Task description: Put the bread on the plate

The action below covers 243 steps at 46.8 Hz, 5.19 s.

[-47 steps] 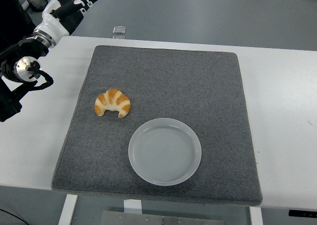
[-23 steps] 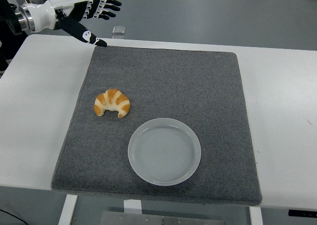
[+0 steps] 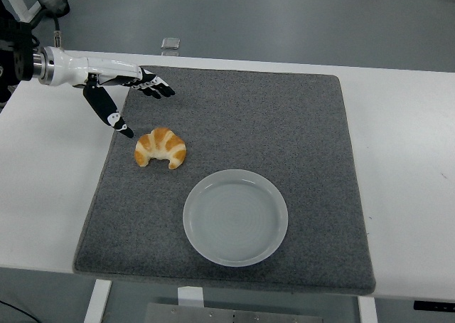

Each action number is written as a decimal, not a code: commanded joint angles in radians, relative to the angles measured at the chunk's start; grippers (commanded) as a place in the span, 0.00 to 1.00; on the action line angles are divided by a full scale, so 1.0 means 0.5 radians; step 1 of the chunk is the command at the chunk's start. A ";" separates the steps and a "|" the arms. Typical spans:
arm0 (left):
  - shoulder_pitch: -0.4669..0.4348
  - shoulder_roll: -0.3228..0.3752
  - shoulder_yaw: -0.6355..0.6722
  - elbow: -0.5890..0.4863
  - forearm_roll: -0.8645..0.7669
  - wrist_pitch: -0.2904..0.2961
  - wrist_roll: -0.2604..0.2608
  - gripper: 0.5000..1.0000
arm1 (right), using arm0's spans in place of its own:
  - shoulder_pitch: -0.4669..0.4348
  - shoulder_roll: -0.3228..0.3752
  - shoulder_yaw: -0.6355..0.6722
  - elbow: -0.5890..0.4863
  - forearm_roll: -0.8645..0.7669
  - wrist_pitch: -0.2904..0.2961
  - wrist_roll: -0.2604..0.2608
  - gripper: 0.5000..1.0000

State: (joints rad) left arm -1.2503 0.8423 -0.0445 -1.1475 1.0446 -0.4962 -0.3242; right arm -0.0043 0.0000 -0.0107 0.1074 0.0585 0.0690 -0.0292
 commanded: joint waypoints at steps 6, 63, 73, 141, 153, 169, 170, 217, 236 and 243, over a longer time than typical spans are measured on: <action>0.012 -0.037 0.153 -0.003 0.022 0.241 0.050 0.99 | -0.001 0.000 0.000 0.000 0.003 0.000 0.000 0.90; 0.138 -0.279 0.288 0.006 0.107 0.508 0.062 0.81 | -0.001 0.000 0.000 0.000 0.003 0.000 0.000 0.91; 0.166 -0.332 0.291 0.022 0.163 0.538 0.062 0.74 | -0.001 0.000 0.000 0.000 0.003 0.000 0.000 0.90; -0.187 -0.280 0.132 -0.015 0.267 0.591 0.013 0.00 | 0.002 0.000 0.000 0.000 0.000 0.000 0.000 0.90; -0.322 -0.224 -0.205 -0.018 0.252 0.312 -0.017 0.00 | 0.002 0.000 0.000 0.000 0.000 0.000 0.000 0.90; -0.491 -0.212 -0.245 -0.309 0.249 0.235 -0.296 0.00 | -0.001 0.000 0.000 0.000 0.000 0.000 0.000 0.90; -0.491 -0.221 -0.245 -0.322 0.249 0.235 -0.309 0.00 | -0.001 0.000 0.000 0.000 0.003 0.000 0.000 0.90; -0.043 -0.552 -0.193 -0.512 0.635 0.029 -0.392 0.00 | -0.001 0.000 0.000 0.000 0.000 0.000 0.000 0.90; 0.111 -0.598 -0.092 -0.503 0.954 0.032 -0.392 0.00 | 0.002 0.000 0.000 0.000 0.000 0.000 0.000 0.90; 0.157 -0.623 -0.086 -0.491 0.976 0.038 -0.389 0.00 | -0.001 0.000 0.000 0.000 0.000 0.000 0.000 0.90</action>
State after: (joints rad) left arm -1.1794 0.5324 -0.0880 -1.3936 1.5272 -0.4800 -0.5192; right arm -0.0040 0.0000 -0.0108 0.1073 0.0590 0.0690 -0.0293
